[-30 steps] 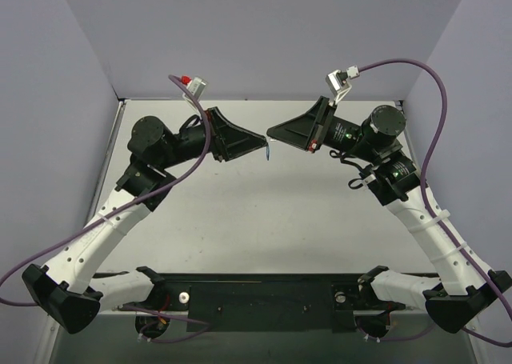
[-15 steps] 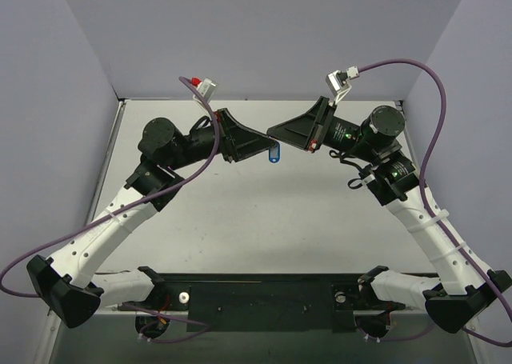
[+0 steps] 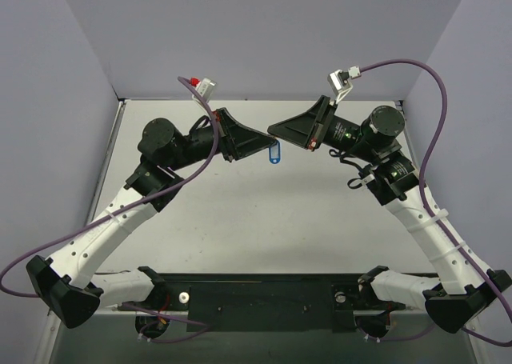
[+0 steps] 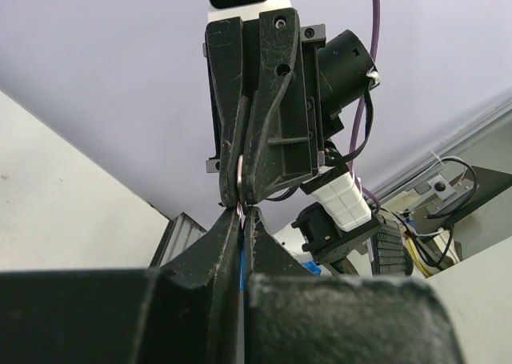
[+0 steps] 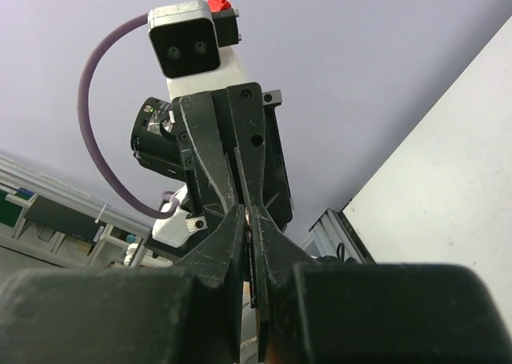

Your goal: Remove the keys from the keyring

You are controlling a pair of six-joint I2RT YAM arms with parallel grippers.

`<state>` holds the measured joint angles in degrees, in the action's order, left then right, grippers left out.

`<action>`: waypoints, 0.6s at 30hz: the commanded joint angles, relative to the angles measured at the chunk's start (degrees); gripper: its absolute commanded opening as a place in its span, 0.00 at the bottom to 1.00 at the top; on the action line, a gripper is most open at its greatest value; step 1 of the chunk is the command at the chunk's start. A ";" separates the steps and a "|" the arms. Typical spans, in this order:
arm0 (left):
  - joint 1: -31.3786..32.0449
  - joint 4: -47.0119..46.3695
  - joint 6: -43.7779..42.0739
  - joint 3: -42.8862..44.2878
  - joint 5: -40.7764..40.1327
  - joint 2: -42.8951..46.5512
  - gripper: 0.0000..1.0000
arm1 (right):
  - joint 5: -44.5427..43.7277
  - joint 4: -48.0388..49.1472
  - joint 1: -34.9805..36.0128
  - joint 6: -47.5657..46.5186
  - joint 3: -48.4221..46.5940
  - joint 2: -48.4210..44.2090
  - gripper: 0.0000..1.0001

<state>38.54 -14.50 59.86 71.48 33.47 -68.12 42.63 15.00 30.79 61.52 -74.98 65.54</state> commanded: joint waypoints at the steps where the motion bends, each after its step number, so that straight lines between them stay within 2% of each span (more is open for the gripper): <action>1: -0.05 -2.55 0.00 1.99 -2.89 0.71 0.03 | 1.93 3.80 1.03 -0.34 0.01 -0.67 0.00; 2: 0.04 -2.20 0.09 1.99 -3.24 0.62 0.00 | 2.02 3.80 1.20 -0.43 -0.08 -0.59 0.00; 10: -0.14 -0.18 -0.35 1.29 -5.70 1.41 0.00 | 2.10 2.14 1.29 -1.22 -0.96 -0.15 0.00; 18: -0.22 1.40 -0.88 1.55 -6.32 1.85 0.00 | 1.93 1.61 1.29 -1.22 -1.48 0.20 0.15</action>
<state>38.68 -12.16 60.60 71.48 31.09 -67.57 42.15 15.27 30.85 60.18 -74.89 65.98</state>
